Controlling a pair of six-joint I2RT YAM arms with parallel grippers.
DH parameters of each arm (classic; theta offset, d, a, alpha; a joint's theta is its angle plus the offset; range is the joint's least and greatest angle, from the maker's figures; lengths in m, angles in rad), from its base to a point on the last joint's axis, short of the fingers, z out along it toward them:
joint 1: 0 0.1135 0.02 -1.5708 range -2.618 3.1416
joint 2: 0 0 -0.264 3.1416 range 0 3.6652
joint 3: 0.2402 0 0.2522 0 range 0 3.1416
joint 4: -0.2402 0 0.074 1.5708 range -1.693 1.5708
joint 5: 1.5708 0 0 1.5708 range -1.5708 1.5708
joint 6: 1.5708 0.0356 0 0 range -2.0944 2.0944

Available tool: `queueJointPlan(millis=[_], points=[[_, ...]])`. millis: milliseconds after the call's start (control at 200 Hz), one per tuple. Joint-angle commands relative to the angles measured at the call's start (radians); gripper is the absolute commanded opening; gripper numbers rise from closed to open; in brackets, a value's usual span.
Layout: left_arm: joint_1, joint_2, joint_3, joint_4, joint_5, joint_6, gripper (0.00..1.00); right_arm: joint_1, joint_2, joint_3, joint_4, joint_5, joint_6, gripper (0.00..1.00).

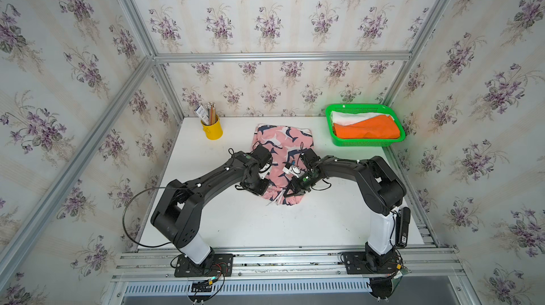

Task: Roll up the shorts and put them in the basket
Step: Roll the shorts at the center of the board.

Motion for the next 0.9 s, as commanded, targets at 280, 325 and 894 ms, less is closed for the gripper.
queueJointPlan(millis=[280, 325, 894], points=[[-0.007, 0.073, 0.005, 0.096, 0.069, -0.004, 0.51, -0.002, 0.115, 0.129, 0.029, 0.122, 0.019, 0.13], [-0.006, 0.098, 0.023, 0.099, 0.043, -0.003, 0.49, -0.003, 0.125, 0.139, 0.026, 0.138, 0.018, 0.16], [0.022, 0.363, 0.201, 0.105, -0.060, -0.024, 0.38, 0.082, -0.147, 0.051, 0.145, 0.526, -0.095, 0.62]])
